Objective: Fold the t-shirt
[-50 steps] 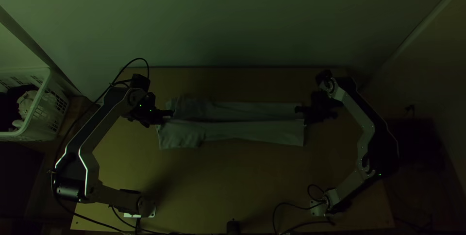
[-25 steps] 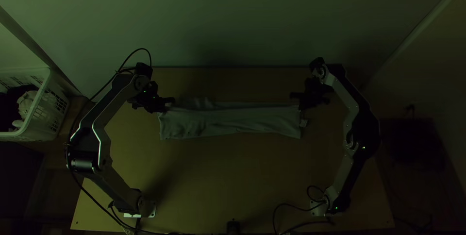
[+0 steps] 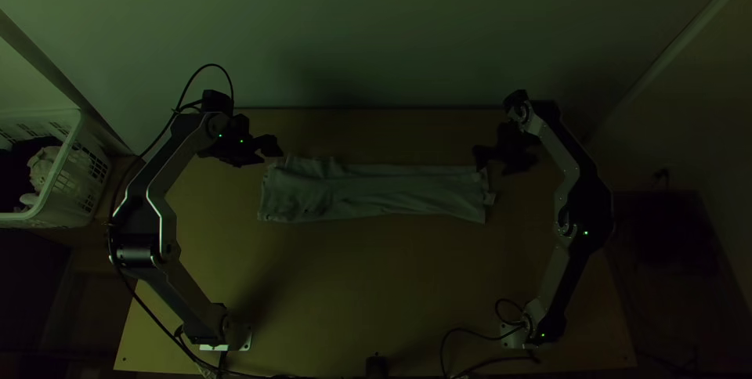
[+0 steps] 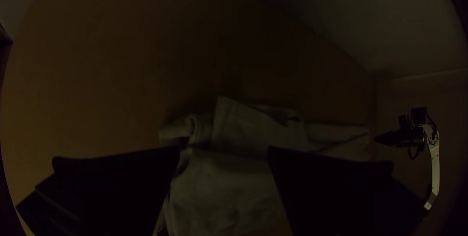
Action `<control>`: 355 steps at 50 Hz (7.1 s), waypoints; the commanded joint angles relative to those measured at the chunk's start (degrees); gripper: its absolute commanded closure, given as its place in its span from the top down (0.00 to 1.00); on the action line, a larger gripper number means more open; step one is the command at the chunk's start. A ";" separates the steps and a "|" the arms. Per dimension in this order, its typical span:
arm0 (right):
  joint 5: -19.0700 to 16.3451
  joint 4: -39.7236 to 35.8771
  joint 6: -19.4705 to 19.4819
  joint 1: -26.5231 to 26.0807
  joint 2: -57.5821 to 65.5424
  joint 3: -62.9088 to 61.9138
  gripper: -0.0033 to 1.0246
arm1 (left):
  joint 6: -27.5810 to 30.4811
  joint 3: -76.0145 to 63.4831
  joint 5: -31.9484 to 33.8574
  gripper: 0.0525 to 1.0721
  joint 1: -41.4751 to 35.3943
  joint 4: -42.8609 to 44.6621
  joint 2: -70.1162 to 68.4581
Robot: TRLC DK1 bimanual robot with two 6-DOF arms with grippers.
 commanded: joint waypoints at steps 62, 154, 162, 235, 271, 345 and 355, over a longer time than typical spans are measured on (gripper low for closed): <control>-2.84 -0.89 2.03 -0.34 -23.04 -7.87 0.96 | 22.64 -20.88 20.93 0.96 7.96 3.61 6.38; -2.84 12.47 2.12 -3.16 -38.34 -34.24 0.96 | 28.45 -2.86 -15.89 0.03 23.95 -10.71 -13.74; -2.84 12.47 1.41 -4.56 -40.27 -36.17 0.96 | 24.31 -0.67 -19.50 0.03 13.93 -15.55 -16.73; -3.89 12.47 -0.96 -14.67 -52.31 -50.15 0.96 | -8.73 39.06 -33.91 0.24 -40.56 -29.96 22.82; -4.16 15.81 1.24 -10.10 -53.81 -44.79 0.96 | -7.68 38.97 -25.65 0.96 -46.01 -18.98 15.88; 9.82 49.38 -9.04 1.68 -66.73 -28.79 0.96 | 2.78 -25.10 -24.42 0.96 3.82 27.34 -59.18; 9.91 57.12 -12.30 1.15 -76.74 -40.57 0.96 | 3.13 -37.05 -24.42 0.96 7.69 36.13 -67.62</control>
